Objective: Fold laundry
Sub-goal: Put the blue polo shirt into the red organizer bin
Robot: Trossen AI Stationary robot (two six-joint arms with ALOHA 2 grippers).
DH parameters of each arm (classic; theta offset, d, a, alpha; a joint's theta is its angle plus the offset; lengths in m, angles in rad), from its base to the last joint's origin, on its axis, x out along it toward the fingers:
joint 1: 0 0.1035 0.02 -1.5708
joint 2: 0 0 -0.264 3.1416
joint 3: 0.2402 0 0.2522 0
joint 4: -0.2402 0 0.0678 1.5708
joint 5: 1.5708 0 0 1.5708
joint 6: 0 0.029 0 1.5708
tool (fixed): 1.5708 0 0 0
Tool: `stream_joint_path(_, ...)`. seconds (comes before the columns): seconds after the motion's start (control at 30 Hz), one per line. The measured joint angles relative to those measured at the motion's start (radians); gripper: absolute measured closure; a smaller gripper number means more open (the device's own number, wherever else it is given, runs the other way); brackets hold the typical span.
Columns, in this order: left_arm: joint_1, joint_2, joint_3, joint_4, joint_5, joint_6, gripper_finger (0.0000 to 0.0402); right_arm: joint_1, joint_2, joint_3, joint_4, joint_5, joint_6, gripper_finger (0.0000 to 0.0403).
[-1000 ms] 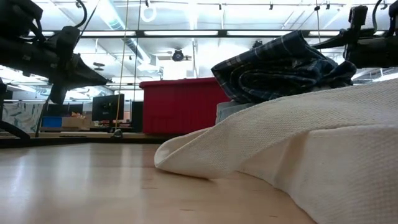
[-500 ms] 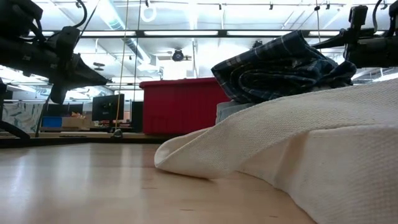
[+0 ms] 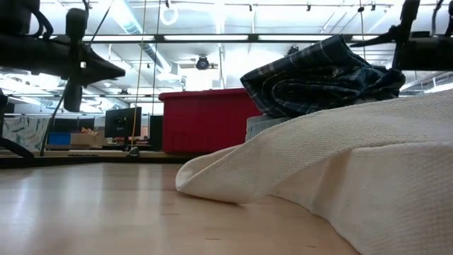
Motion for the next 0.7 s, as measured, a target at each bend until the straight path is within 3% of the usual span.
stream_joint_path(0.3, 0.001, 0.0, 0.0, 0.172, -0.016, -0.229, 0.0383, 0.0, 0.0, 0.0, 0.158, 0.201, 0.002, 0.0233)
stream_joint_path(0.4, 0.001, 0.026, 0.002, 0.311, 0.008, -0.207, 0.0385, 0.0, 0.0, 0.0, 0.162, 0.306, -0.035, 0.0233)
stream_joint_path(0.53, 0.001, 0.138, 0.059, 0.411, 0.083, -0.197, 0.039, -0.001, 0.0, 0.0, 0.204, 0.336, 0.019, 0.0233)
stream_joint_path(0.7, 0.001, 0.362, 0.242, 0.414, 0.117, -0.055, 0.039, -0.017, 0.011, 0.022, 0.292, 0.315, -0.033, 0.0233)
